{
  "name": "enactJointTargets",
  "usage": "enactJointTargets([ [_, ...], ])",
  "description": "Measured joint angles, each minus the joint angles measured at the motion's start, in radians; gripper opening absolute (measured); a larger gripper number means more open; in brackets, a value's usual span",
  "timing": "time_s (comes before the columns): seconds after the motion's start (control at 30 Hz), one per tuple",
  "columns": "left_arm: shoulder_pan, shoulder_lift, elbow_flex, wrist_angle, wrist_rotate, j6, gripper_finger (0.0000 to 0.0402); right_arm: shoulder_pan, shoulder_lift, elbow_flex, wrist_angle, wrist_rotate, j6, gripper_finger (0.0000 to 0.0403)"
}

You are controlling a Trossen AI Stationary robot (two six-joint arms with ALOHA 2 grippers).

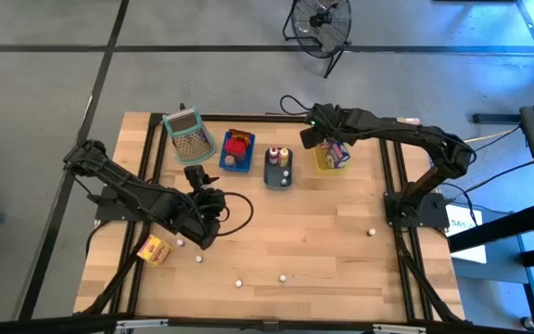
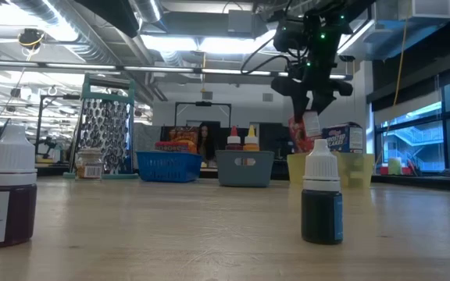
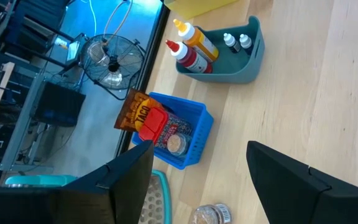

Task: Pick & Place Kitchen Items
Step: Put the red cereal box into the yellow bin, then put the small black food coloring bottle into the dark green bin

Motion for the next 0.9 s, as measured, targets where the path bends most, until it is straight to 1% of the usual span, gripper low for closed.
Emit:
enactJointTargets([
  [0.1,0.000,0.000,0.000,0.003,0.000,0.000,0.0254,-0.002,0.000,-0.015,0.031,-0.022,0.000,0.0179],
  [0.27,0.000,0.000,0.000,0.008,0.000,0.000,0.0254,-0.008,0.000,-0.047,0.069,-0.023,-0.022,0.0183],
  [0.5,0.000,0.000,0.000,0.023,0.000,0.000,0.0254,-0.008,0.000,-0.051,0.084,-0.023,-0.023,0.0223],
  [0.6,0.000,0.000,0.000,0.024,0.000,0.000,0.0254,-0.008,0.000,-0.051,0.089,-0.023,-0.023,0.0233],
  [0.77,0.000,0.000,0.000,0.024,0.000,0.000,0.0254,-0.008,0.000,-0.050,0.090,-0.022,-0.057,0.0238],
  [0.9,0.000,0.000,0.000,0.024,0.000,0.000,0.0254,-0.007,0.000,-0.021,0.086,-0.019,-0.102,0.0238],
])
